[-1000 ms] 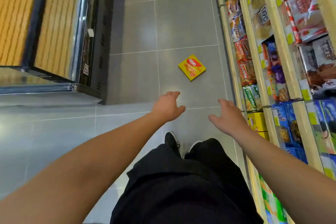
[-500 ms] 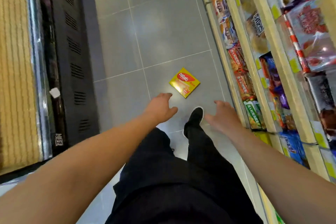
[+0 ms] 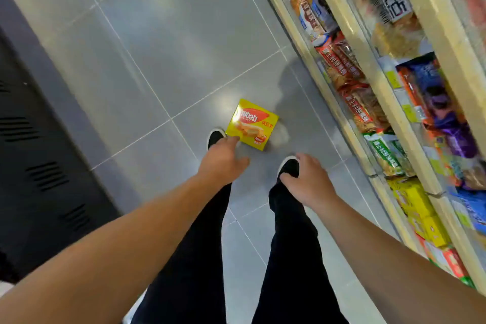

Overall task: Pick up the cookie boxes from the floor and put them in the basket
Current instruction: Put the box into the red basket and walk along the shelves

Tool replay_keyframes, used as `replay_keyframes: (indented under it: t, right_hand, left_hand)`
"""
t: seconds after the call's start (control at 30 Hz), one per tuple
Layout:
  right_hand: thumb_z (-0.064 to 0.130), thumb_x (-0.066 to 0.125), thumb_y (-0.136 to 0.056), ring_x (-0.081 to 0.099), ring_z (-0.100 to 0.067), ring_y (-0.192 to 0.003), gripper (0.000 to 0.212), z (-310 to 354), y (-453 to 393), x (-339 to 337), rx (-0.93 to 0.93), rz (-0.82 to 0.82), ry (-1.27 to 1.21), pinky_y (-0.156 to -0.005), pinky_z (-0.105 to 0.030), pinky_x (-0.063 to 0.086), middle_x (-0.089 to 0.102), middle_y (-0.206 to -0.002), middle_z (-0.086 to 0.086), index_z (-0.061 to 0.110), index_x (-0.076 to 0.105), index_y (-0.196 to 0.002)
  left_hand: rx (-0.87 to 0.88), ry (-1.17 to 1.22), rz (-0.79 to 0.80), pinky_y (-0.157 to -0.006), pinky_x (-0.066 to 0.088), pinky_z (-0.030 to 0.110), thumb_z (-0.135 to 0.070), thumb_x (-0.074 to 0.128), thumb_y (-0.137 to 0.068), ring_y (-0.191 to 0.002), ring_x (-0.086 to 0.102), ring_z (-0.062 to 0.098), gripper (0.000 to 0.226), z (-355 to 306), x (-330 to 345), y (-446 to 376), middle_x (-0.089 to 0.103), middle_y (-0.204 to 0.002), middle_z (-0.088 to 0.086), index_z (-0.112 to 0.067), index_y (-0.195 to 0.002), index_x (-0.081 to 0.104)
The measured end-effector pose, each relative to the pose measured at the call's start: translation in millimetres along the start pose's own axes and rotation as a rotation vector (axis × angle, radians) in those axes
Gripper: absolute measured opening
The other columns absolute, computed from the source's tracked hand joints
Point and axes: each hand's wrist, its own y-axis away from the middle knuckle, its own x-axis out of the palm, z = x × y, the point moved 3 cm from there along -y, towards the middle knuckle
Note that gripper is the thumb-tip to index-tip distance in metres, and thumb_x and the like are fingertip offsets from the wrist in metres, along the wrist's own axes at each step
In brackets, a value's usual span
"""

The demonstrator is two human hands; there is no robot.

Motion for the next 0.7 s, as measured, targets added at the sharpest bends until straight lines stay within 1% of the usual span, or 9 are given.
replay_keyframes:
  t: [0.07, 0.2, 0.3, 0.4, 0.47, 0.5, 0.57, 0.63, 0.7]
  right_hand:
    - [0.038, 0.065, -0.081, 0.043, -0.03, -0.129, 0.066, 6.3, -43.2, 18.8, 0.033, 0.007, -0.064, -0.104, -0.036, 0.036, 0.045, -0.138, -0.011, 0.014, 0.043, -0.139]
    - [0.037, 0.064, -0.082, 0.045, -0.031, -0.129, 0.068, 3.9, -144.2, 60.5, 0.079, -0.002, -0.136, -0.105, -0.037, 0.037, 0.044, -0.141, -0.012, 0.012, 0.041, -0.141]
    - [0.04, 0.065, -0.08, 0.048, -0.032, -0.125, 0.064, -14.9, -227.7, 106.5, 0.143, 0.008, -0.181, -0.1, -0.038, 0.04, 0.048, -0.135, -0.013, 0.012, 0.045, -0.134]
    - [0.044, 0.067, -0.08, 0.05, -0.031, -0.122, 0.063, -36.1, -299.0, 152.3, 0.212, -0.002, -0.272, -0.093, -0.035, 0.04, 0.049, -0.133, -0.012, 0.012, 0.046, -0.13]
    - [0.043, 0.067, -0.079, 0.049, -0.03, -0.122, 0.062, -50.5, -342.3, 184.6, 0.269, -0.011, -0.359, -0.094, -0.035, 0.04, 0.049, -0.132, -0.01, 0.013, 0.046, -0.129]
    - [0.041, 0.068, -0.079, 0.051, -0.03, -0.12, 0.058, -56.3, -359.5, 196.7, 0.296, -0.019, -0.407, -0.092, -0.034, 0.04, 0.05, -0.129, -0.01, 0.014, 0.047, -0.126]
    - [0.039, 0.068, -0.079, 0.056, -0.027, -0.113, 0.05, -65.5, -391.0, 219.2, 0.355, -0.055, -0.528, -0.088, -0.034, 0.044, 0.056, -0.124, -0.007, 0.015, 0.052, -0.12]
    - [0.037, 0.068, -0.078, 0.06, -0.025, -0.106, 0.045, -71.4, -414.4, 233.2, 0.386, -0.128, -0.614, -0.084, -0.033, 0.048, 0.061, -0.119, -0.006, 0.016, 0.056, -0.116]
    - [0.033, 0.066, -0.077, 0.062, -0.026, -0.101, 0.04, -73.8, -431.2, 241.2, 0.387, -0.249, -0.641, -0.083, -0.035, 0.05, 0.062, -0.115, -0.007, 0.015, 0.057, -0.111]
  left_hand:
    - [0.008, -0.052, 0.014, -0.096, 0.043, 0.035, -0.034, 0.061, -0.082, -0.122, 0.05, 0.028, 0.06, 14.1, 4.3, -46.3, 0.054, -0.134, 0.009, -0.022, -0.139, 0.046]
    - [0.059, -0.092, 0.02, -0.096, 0.045, 0.036, -0.032, 0.06, -0.081, -0.12, 0.052, 0.028, 0.054, 40.0, 29.9, -141.1, 0.056, -0.132, 0.006, -0.028, -0.134, 0.05]
    - [0.064, -0.101, 0.02, -0.098, 0.043, 0.036, -0.035, 0.062, -0.083, -0.122, 0.052, 0.028, 0.058, 65.8, 72.5, -212.2, 0.054, -0.134, 0.007, -0.022, -0.137, 0.048]
    - [0.068, -0.094, 0.053, -0.093, 0.043, 0.035, -0.032, 0.063, -0.082, -0.119, 0.053, 0.029, 0.056, 92.8, 112.8, -275.6, 0.057, -0.129, 0.009, -0.02, -0.135, 0.049]
    - [0.044, -0.08, 0.032, -0.091, 0.042, 0.034, -0.031, 0.064, -0.081, -0.118, 0.052, 0.029, 0.057, 113.4, 135.7, -318.6, 0.058, -0.126, 0.01, -0.019, -0.134, 0.048]
    - [0.015, -0.053, -0.002, -0.091, 0.041, 0.034, -0.032, 0.065, -0.081, -0.119, 0.051, 0.029, 0.06, 123.1, 143.0, -337.2, 0.057, -0.127, 0.011, -0.018, -0.136, 0.045]
    - [-0.042, -0.005, -0.054, -0.088, 0.041, 0.033, -0.036, 0.067, -0.08, -0.116, 0.053, 0.029, 0.065, 144.1, 157.1, -372.0, 0.056, -0.127, 0.012, -0.016, -0.137, 0.043]
    - [-0.065, 0.026, -0.063, -0.083, 0.044, 0.033, -0.04, 0.066, -0.079, -0.108, 0.058, 0.027, 0.059, 158.8, 171.1, -395.2, 0.06, -0.12, 0.008, -0.017, -0.13, 0.048]
    - [-0.049, 0.038, -0.071, -0.081, 0.049, 0.033, -0.042, 0.064, -0.079, -0.102, 0.061, 0.023, 0.053, 166.2, 183.9, -407.4, 0.063, -0.116, 0.004, -0.022, -0.127, 0.053]
